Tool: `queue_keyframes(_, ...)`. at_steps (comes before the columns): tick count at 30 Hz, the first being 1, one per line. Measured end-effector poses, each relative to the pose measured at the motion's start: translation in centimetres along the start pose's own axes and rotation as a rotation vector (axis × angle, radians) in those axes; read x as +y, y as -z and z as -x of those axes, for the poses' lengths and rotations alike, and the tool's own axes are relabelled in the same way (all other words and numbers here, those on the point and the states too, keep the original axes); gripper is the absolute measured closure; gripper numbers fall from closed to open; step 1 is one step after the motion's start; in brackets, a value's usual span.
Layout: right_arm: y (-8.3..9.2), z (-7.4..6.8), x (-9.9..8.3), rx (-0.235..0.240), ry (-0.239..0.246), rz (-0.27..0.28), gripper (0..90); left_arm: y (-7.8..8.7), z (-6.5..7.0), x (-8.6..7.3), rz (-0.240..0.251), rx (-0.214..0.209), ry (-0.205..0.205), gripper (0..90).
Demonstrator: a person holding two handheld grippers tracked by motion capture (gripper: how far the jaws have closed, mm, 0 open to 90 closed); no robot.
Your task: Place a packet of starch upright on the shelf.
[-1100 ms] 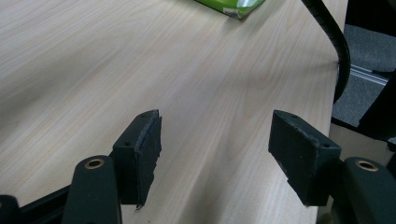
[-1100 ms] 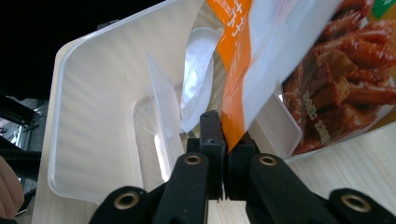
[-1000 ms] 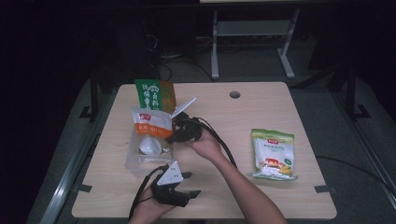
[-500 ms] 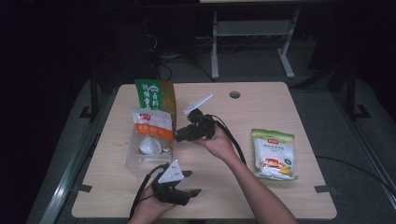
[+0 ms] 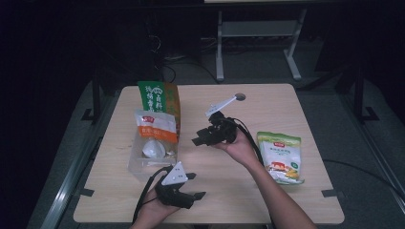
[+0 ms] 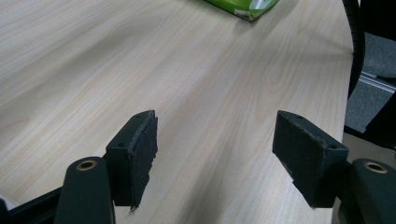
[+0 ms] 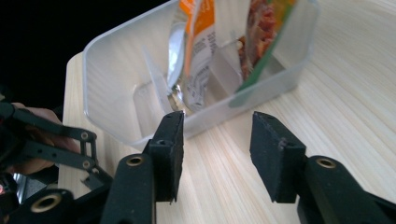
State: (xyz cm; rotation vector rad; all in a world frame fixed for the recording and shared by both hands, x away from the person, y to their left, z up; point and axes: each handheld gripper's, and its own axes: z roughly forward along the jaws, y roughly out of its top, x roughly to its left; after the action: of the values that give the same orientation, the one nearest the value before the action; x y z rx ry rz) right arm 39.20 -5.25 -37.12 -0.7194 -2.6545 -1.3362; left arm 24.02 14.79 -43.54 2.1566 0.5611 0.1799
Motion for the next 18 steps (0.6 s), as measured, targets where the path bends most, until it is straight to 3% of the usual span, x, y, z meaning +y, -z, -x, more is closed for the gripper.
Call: queue_keyframes(18, 5.2, 1.6, -3.9, -0.082, -0.063, -0.021, 44.5, 0.0, -0.4, 0.2, 0.000, 0.007, 0.001, 29.9)
